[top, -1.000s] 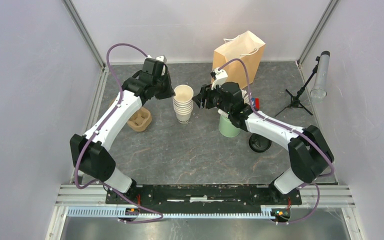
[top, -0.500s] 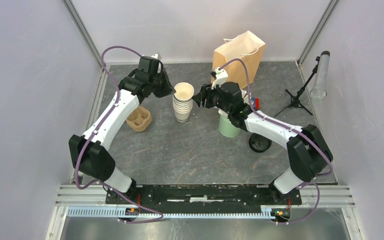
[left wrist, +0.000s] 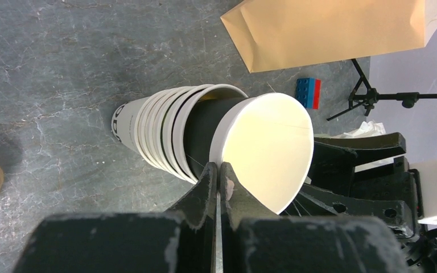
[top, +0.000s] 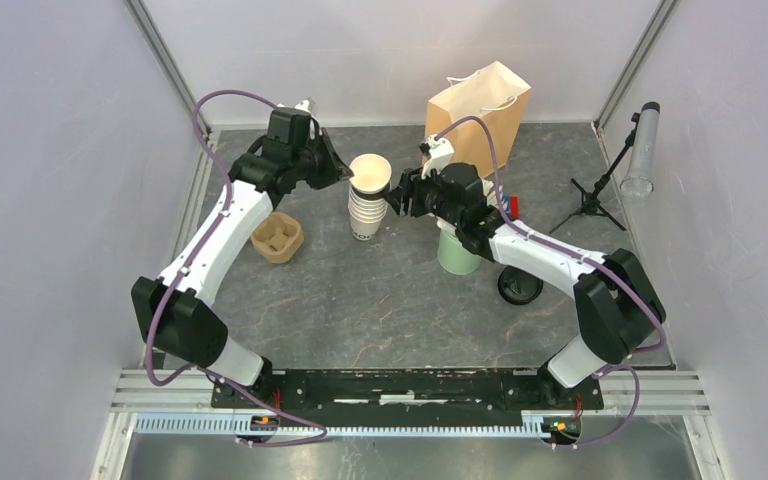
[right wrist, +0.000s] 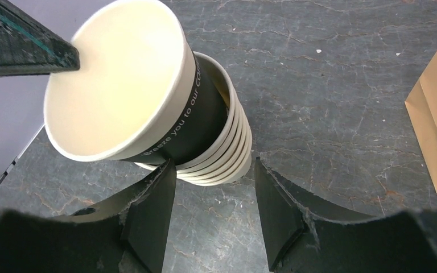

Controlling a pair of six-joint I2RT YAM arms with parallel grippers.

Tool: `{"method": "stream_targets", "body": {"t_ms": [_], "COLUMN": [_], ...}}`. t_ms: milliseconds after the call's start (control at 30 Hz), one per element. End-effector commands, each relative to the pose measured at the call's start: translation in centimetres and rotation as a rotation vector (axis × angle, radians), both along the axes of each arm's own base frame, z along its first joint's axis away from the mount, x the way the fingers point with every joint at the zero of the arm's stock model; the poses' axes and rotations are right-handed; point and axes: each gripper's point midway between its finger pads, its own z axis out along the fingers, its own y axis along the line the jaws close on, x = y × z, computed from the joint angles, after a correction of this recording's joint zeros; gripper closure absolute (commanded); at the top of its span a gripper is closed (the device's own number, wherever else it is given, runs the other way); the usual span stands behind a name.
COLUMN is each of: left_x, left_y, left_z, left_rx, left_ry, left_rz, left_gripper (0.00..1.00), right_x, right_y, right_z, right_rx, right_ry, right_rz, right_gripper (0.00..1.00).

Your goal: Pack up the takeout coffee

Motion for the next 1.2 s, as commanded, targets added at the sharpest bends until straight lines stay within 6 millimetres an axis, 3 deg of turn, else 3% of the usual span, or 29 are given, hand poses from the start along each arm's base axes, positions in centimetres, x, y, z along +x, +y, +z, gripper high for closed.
{"method": "stream_targets", "body": {"t_ms": [0, 233, 633, 767, 933, 1033, 1167], "left_x": [-0.3, 0.2, -0.5, -1.4, -4.0, -6.2, -8.9], "left_y": [-0.1, 2.0, 3.3, 3.1, 2.3, 2.0, 2.0], "left_z": [6.6, 8.5, 10.0, 11.7, 13.7, 12.7, 9.5], "left_rx": [-0.055, 0.032, 0.087, 0.076, 0.027, 0.019, 0.034], "left_ry": [-0.152, -0.221, -0.258, -0.281, -0.316, -0.297, -0.216], "left_rz": [-0.017, 0.038, 0.045, 0.011, -0.073, -0.15, -0.219], "left_gripper": [0.98, 0.98, 0.98, 0.98, 0.98, 0.98, 0.98], "right_x": [0.3, 0.4, 0.6, 0.1, -0.9, -1.7, -3.6], "right_y": [0.5, 0.8, 0.6, -0.2, -2.5, -4.7, -6.2], "right_z": [0.9, 1.5, 2.2, 3.2, 4.6, 5.2, 6.7], "right_rx": [-0.022, -0.011, -0.029, -0.044, -0.103, -0.164, -0.186], "right_ry": [-0.018, -0.029, -0.048, -0.078, -0.136, -0.172, -0.225], "right_rz": [0.014, 0.023, 0.018, 0.014, -0.021, -0.063, -0.045], "right_gripper": [0.41, 0.4, 0.4, 0.4, 0.39, 0.35, 0.28]}}
